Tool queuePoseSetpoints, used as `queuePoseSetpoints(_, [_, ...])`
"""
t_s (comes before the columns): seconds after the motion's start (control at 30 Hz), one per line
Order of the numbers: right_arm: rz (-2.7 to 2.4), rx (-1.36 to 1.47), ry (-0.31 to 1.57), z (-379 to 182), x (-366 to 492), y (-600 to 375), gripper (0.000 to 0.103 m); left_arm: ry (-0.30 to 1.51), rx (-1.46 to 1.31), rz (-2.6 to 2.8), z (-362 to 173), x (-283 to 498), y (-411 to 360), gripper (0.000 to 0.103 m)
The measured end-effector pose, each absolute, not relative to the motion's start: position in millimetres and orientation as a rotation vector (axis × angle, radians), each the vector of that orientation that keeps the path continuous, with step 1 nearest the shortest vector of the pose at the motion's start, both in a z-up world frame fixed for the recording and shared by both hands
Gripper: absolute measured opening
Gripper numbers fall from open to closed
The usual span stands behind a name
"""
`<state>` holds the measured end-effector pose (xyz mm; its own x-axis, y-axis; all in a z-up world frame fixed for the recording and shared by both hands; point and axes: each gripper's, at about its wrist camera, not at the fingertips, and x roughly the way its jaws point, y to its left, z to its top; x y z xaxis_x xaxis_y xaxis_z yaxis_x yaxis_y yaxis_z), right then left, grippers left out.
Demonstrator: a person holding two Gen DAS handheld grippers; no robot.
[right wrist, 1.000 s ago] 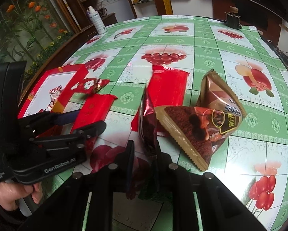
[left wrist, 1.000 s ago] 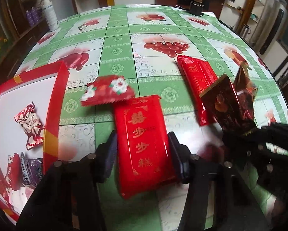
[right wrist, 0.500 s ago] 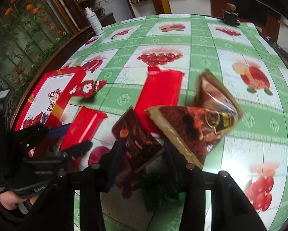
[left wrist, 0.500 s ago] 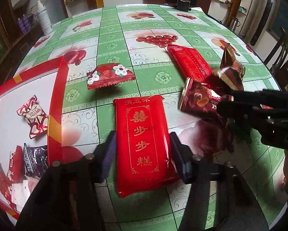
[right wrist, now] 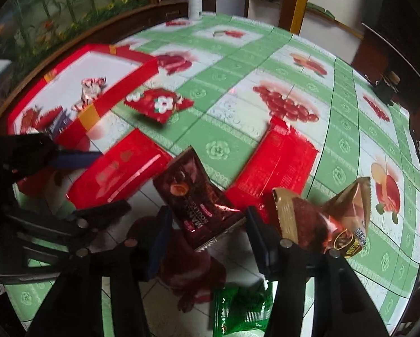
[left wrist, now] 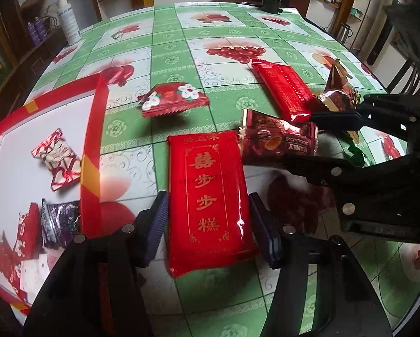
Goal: Organize snacks
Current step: 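Lift brown chocolate bar with right tool while left tool lifts long red pack, then carry brown chocolate bar with right tool and long red pack with left tool over tray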
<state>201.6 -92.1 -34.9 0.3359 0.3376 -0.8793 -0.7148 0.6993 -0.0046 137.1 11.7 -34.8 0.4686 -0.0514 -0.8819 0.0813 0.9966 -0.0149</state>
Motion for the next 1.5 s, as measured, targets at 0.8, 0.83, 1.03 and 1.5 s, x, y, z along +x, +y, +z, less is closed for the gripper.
queuePoseSetpoints(0.8, [0.805,-0.54,1.024,-39,201,-69,0.046,1.083,0.02,-0.074,-35,126,20,0.05])
queuePoseSetpoints(0.83, [0.798,-0.542,1.022,-39,200,-70,0.044,1.085,0.02,-0.072,-34,127,20,0.05])
queuePoseSetpoints(1.03, [0.771,-0.509,1.03,-39,190,-82,0.037,1.101,0.022,-0.06,-34,131,18,0.052])
queuePoseSetpoints(1.5, [0.654,-0.48,1.015,-36,169,-96,0.032,1.051,-0.037,-0.118,-31,119,16,0.046])
